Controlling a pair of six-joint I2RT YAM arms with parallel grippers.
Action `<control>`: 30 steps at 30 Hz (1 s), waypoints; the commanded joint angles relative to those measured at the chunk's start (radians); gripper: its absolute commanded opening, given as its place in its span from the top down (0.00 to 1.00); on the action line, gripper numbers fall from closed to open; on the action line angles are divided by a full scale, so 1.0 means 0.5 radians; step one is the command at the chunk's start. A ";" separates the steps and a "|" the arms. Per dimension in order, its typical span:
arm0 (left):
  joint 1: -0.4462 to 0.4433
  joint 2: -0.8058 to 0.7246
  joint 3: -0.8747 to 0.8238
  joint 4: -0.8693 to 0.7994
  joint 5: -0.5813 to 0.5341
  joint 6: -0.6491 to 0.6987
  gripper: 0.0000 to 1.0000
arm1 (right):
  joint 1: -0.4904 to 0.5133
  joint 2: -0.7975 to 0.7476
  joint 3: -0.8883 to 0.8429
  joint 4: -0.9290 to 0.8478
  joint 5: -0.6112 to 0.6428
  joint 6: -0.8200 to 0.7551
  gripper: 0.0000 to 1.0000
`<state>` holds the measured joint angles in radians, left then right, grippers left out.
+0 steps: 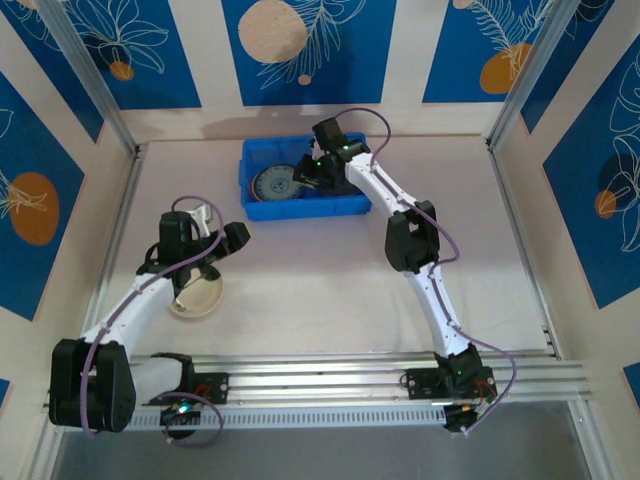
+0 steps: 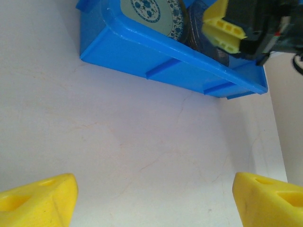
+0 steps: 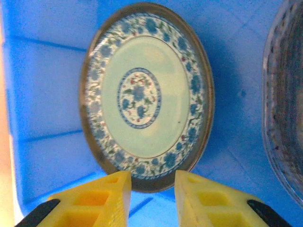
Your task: Place the plates into the plastic bin on the countertop
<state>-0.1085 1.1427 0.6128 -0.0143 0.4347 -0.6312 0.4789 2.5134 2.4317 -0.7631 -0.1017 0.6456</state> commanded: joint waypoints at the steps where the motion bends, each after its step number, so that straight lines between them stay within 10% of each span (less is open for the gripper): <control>1: 0.026 -0.004 -0.027 0.088 0.044 -0.048 0.14 | -0.001 -0.306 -0.105 0.033 0.048 -0.138 0.68; 15: 0.033 -0.012 0.210 -0.035 0.076 -0.073 0.07 | 0.358 -1.152 -1.159 0.576 -0.084 -0.241 0.50; 30: 0.158 -0.118 0.576 -0.472 -0.001 -0.164 0.05 | 0.663 -1.120 -1.458 0.615 -0.288 -0.169 0.46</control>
<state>-0.0536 1.1213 0.8772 -0.1745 0.4473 -0.7025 0.7925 1.9350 1.7172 -0.4709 -0.1894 0.5472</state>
